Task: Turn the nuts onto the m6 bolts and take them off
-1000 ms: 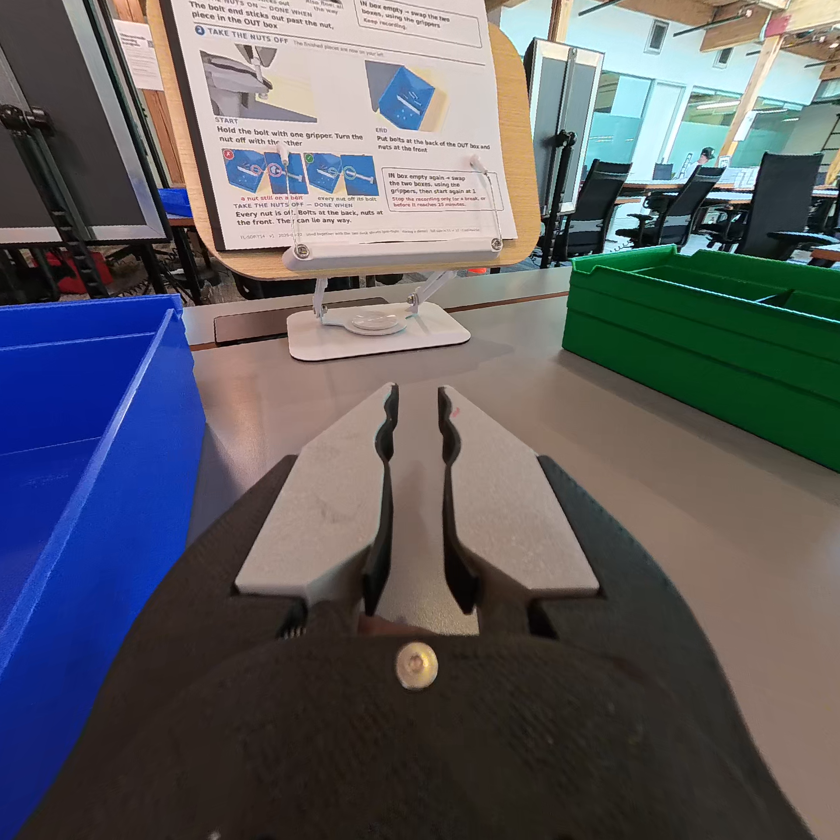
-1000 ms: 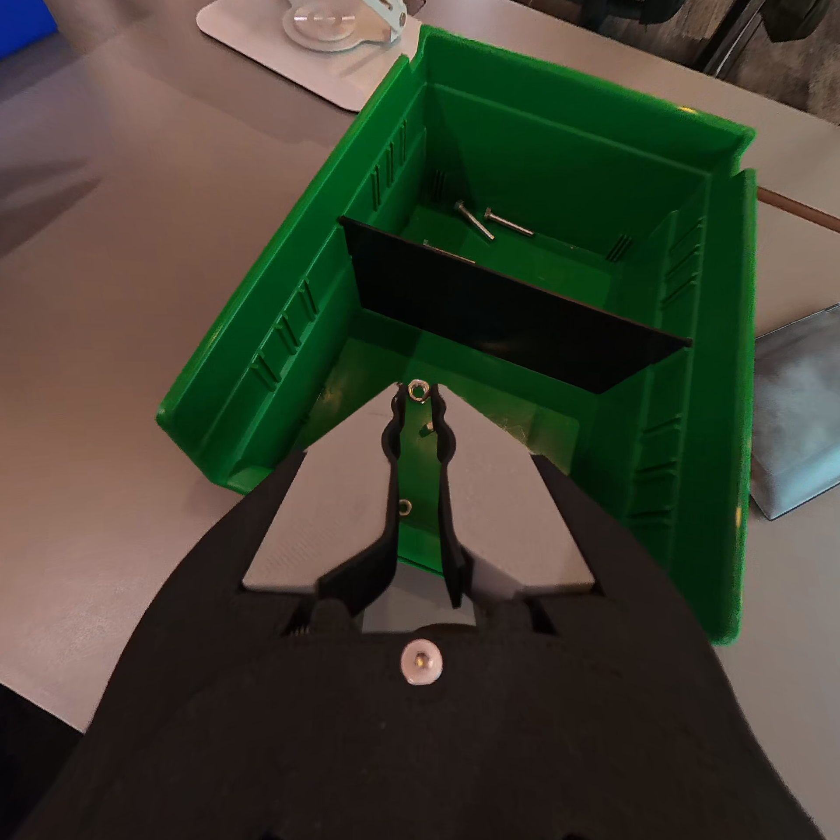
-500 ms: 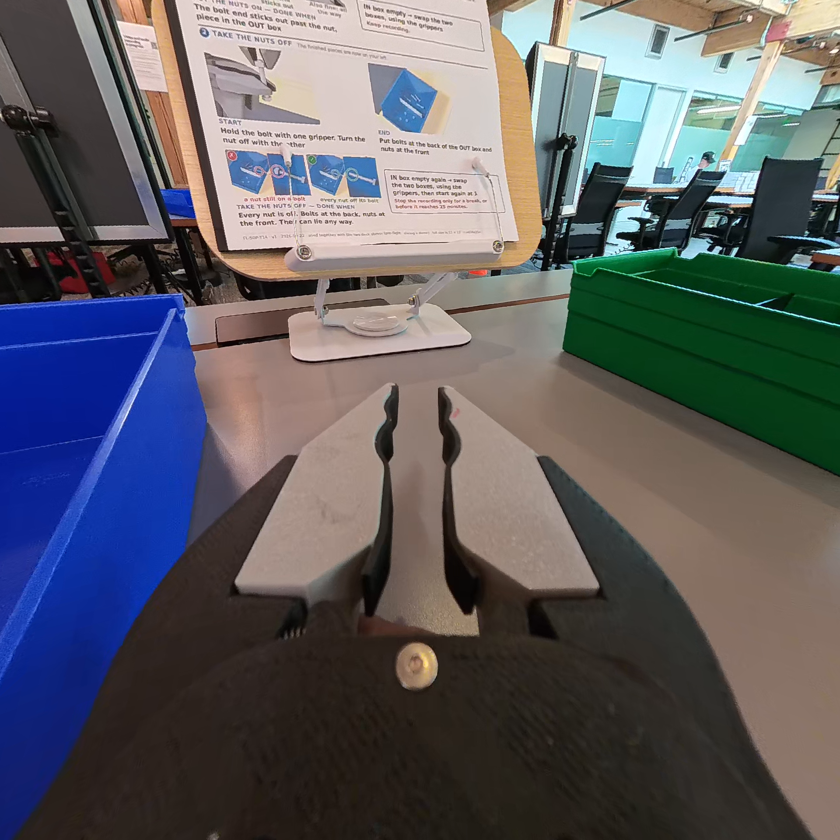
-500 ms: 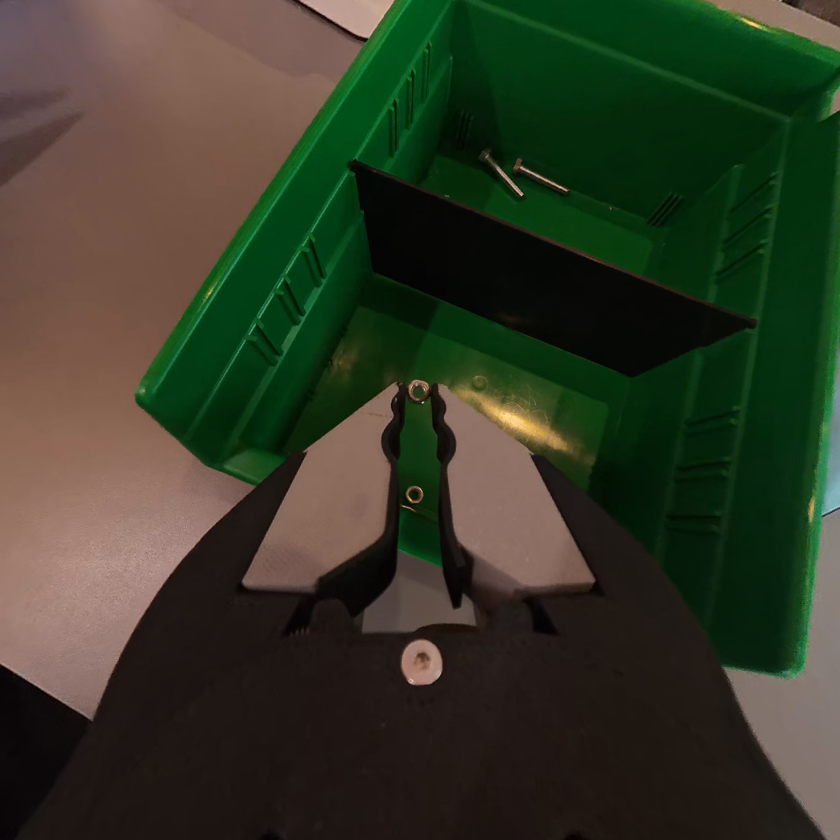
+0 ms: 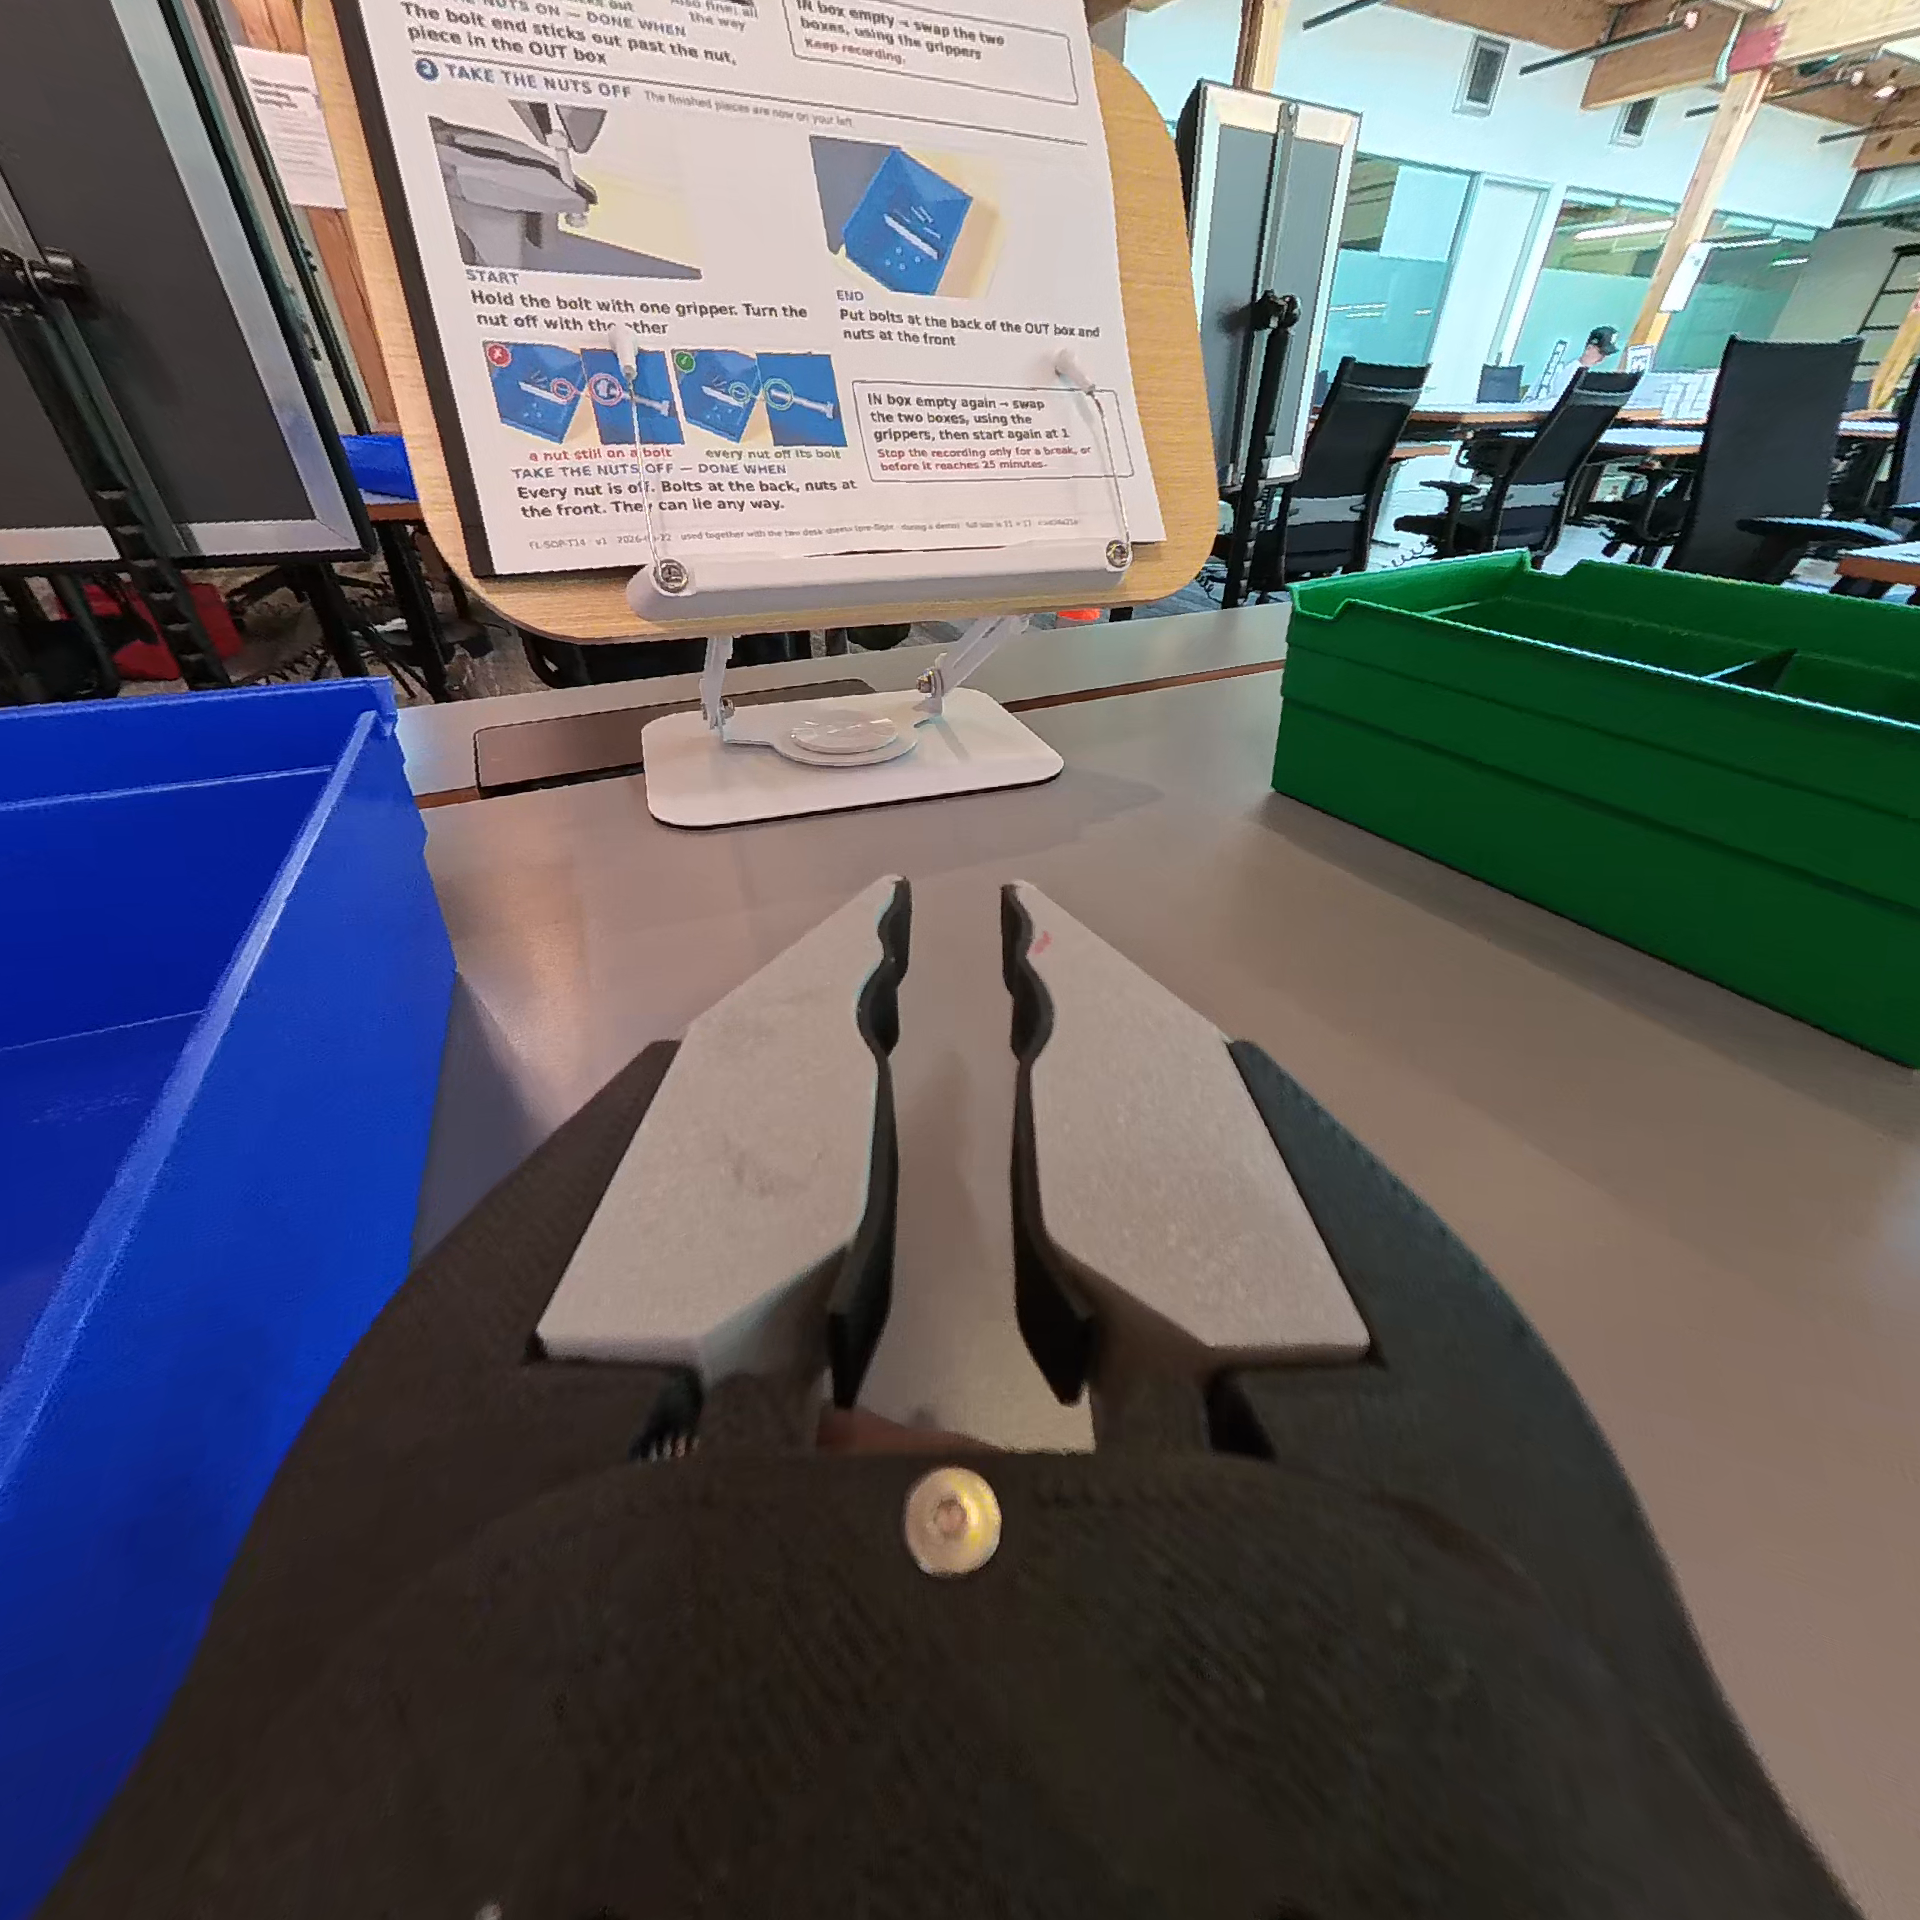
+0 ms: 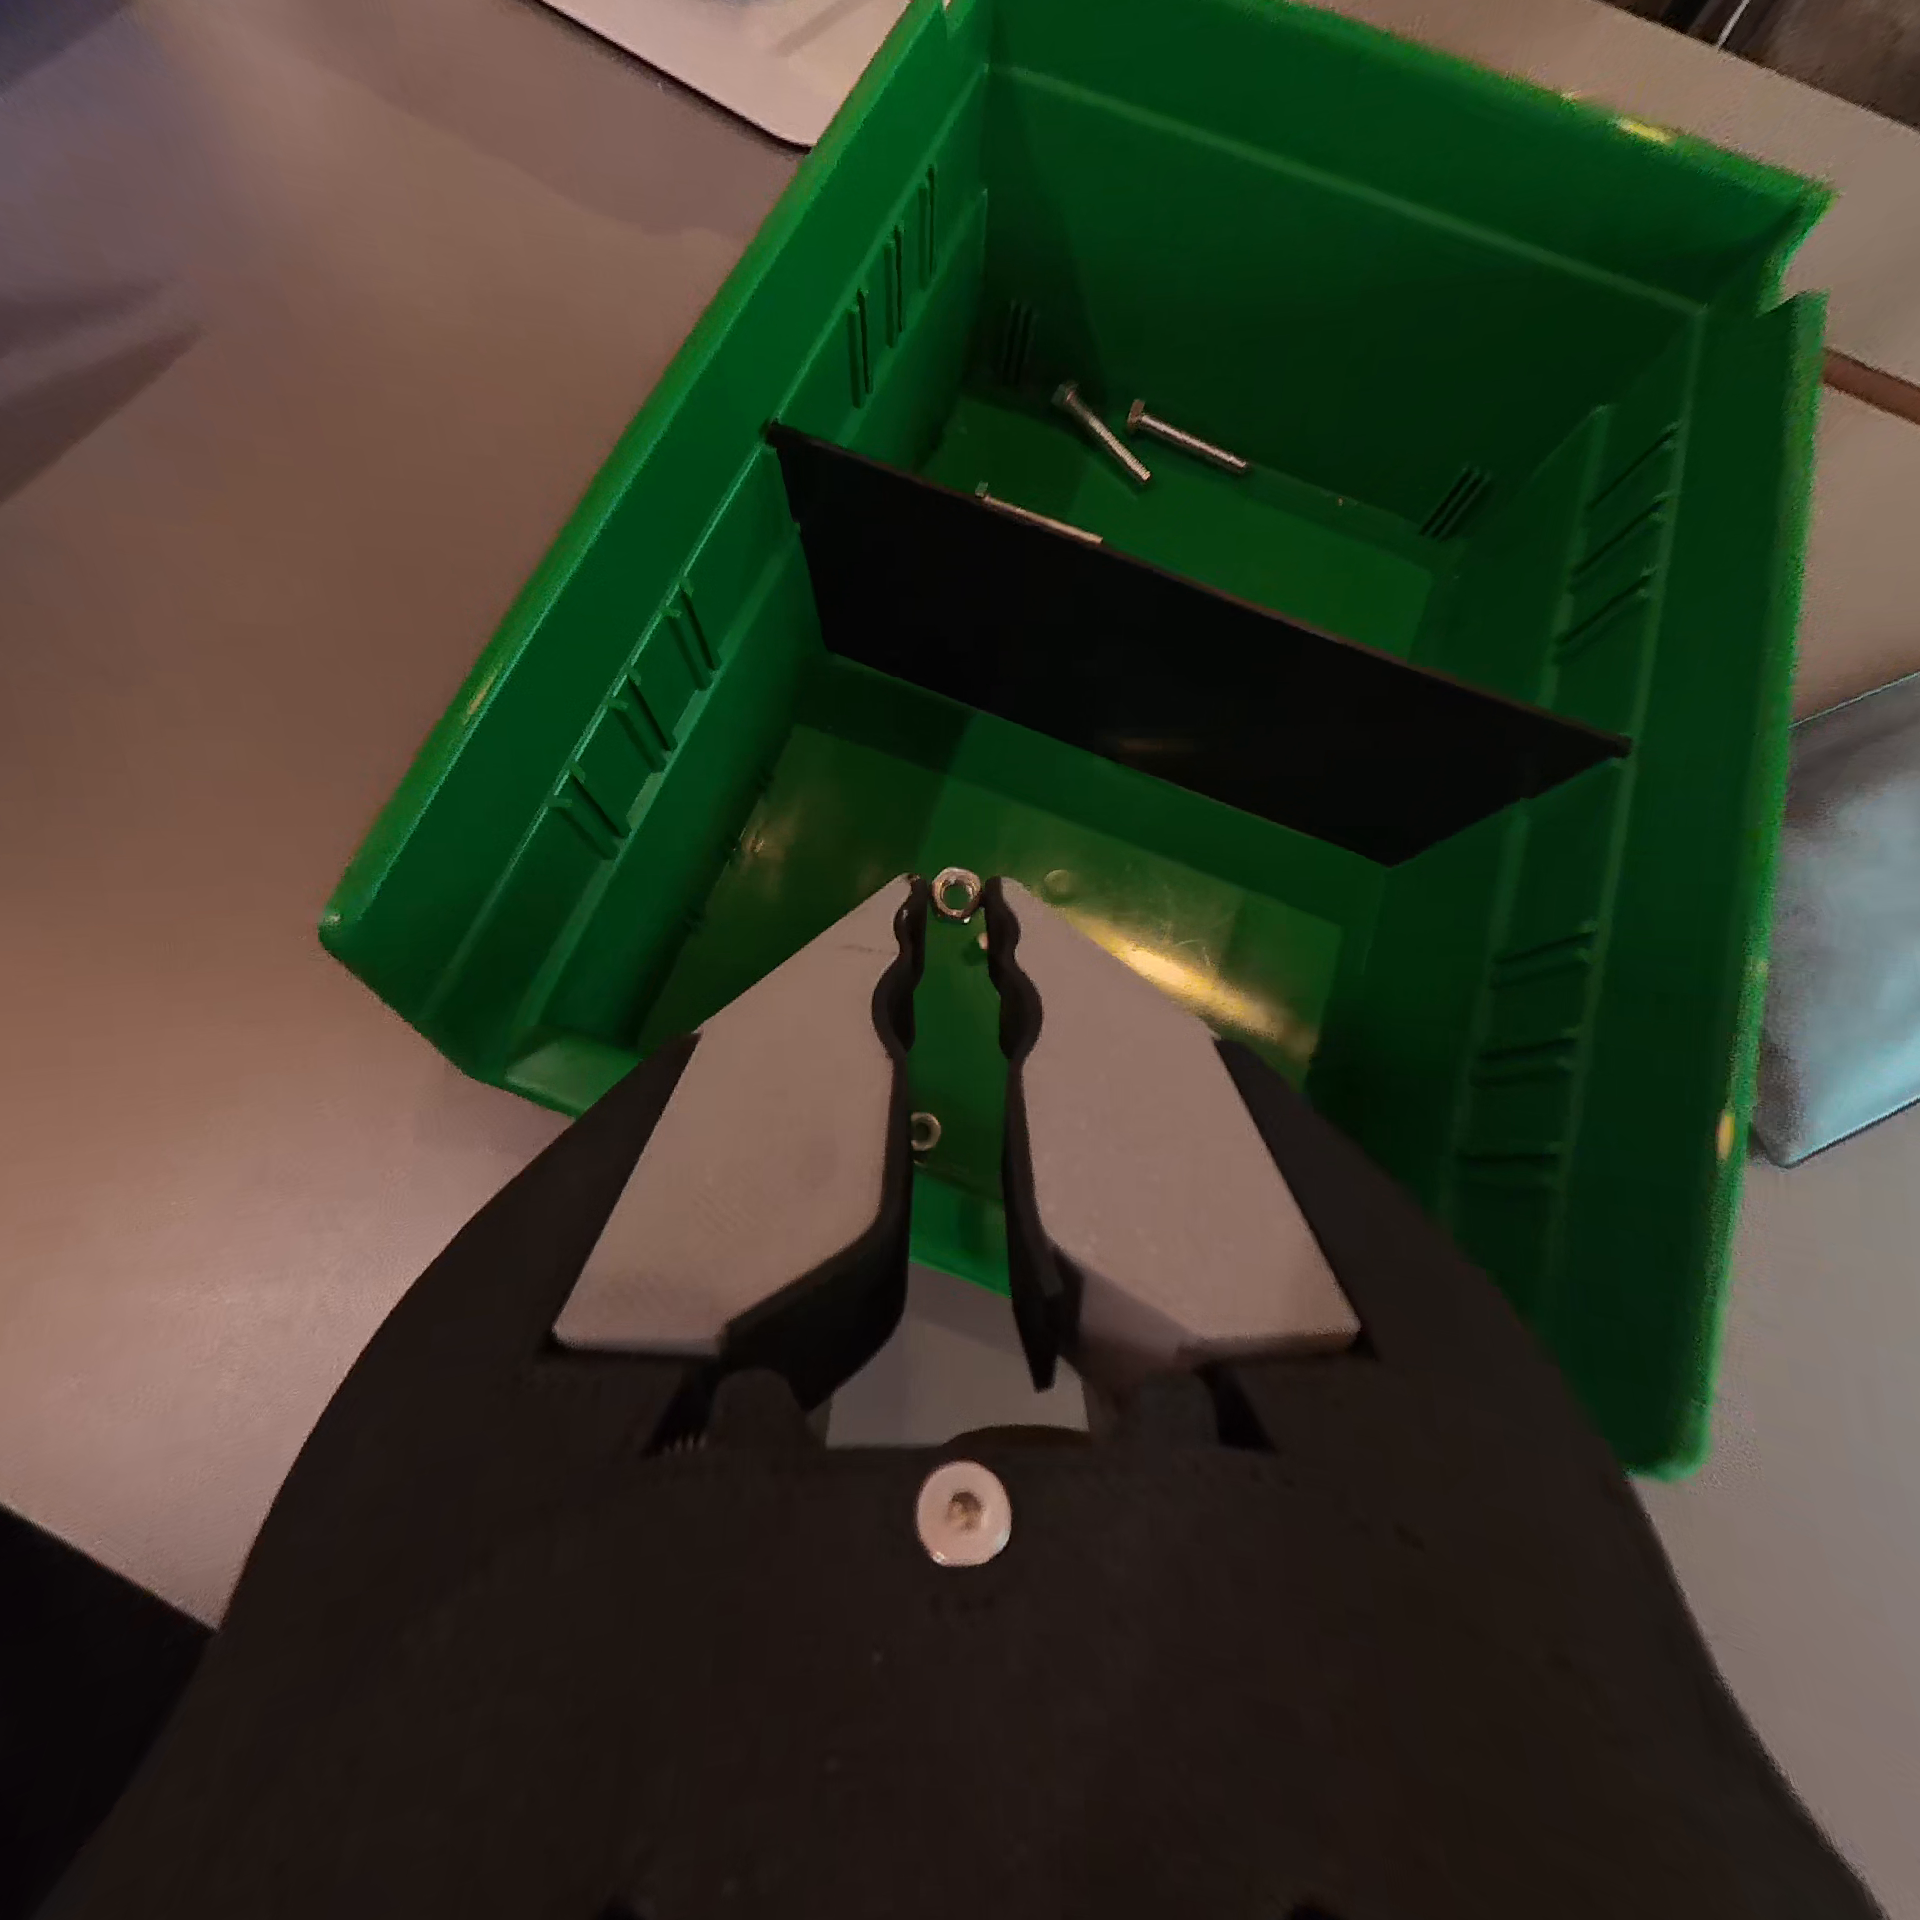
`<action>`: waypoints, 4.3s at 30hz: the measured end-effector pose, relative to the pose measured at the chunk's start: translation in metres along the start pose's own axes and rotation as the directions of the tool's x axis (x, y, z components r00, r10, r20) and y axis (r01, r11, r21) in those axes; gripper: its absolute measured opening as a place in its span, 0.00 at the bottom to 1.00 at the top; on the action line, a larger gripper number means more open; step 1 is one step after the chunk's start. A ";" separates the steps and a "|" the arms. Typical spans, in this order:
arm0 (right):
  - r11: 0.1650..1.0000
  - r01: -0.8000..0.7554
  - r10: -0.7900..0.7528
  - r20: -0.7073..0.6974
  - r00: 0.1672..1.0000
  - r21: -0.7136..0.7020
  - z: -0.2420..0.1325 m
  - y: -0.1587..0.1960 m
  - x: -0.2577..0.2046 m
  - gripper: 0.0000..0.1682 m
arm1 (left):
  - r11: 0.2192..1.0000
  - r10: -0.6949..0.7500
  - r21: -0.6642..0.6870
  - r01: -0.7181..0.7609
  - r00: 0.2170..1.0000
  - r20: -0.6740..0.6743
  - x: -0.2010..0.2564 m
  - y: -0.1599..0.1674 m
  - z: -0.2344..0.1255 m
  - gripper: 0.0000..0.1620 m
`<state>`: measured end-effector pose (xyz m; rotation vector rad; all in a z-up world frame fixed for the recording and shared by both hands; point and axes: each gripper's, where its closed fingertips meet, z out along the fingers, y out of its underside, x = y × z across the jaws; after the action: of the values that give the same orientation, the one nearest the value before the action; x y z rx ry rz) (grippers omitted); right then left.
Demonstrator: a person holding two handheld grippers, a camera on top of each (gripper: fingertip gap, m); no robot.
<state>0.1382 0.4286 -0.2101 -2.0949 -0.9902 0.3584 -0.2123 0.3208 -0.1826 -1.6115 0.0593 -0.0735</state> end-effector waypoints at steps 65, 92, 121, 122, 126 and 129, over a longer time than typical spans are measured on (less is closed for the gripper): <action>0.944 0.245 -0.324 0.482 0.814 0.221 0.026 0.003 -0.246 0.09 | 0.289 0.010 -0.918 0.273 0.958 0.287 -0.241 0.105 -0.124 0.34; 0.950 0.226 -0.308 0.508 0.804 0.217 0.024 0.006 -0.245 0.09 | 0.265 0.050 -0.964 0.006 0.999 0.020 -0.234 0.105 -0.121 0.28; 0.816 -0.015 -0.427 0.619 0.659 0.579 0.003 -0.145 -0.261 0.14 | 0.148 0.926 0.495 -0.856 0.296 0.235 0.116 -0.057 -0.052 0.27; 0.807 -0.028 -0.432 0.621 0.654 0.591 0.006 -0.152 -0.261 0.14 | 0.157 0.927 0.495 -0.855 0.301 0.226 0.115 -0.051 -0.047 0.27; 0.791 -0.114 -0.412 0.661 0.627 0.601 0.019 -0.161 -0.265 0.14 | 0.170 0.943 0.485 -0.858 0.285 0.173 0.114 -0.032 -0.037 0.27; 0.841 -0.107 -0.390 0.732 0.559 0.530 0.024 -0.148 -0.277 0.19 | 0.174 0.945 0.485 -0.857 0.284 0.163 0.114 -0.030 -0.038 0.27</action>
<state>-0.1353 0.2926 -0.1347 -1.2525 -1.3739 1.4581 -0.1025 0.2744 -0.1495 -0.7881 1.1022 0.6944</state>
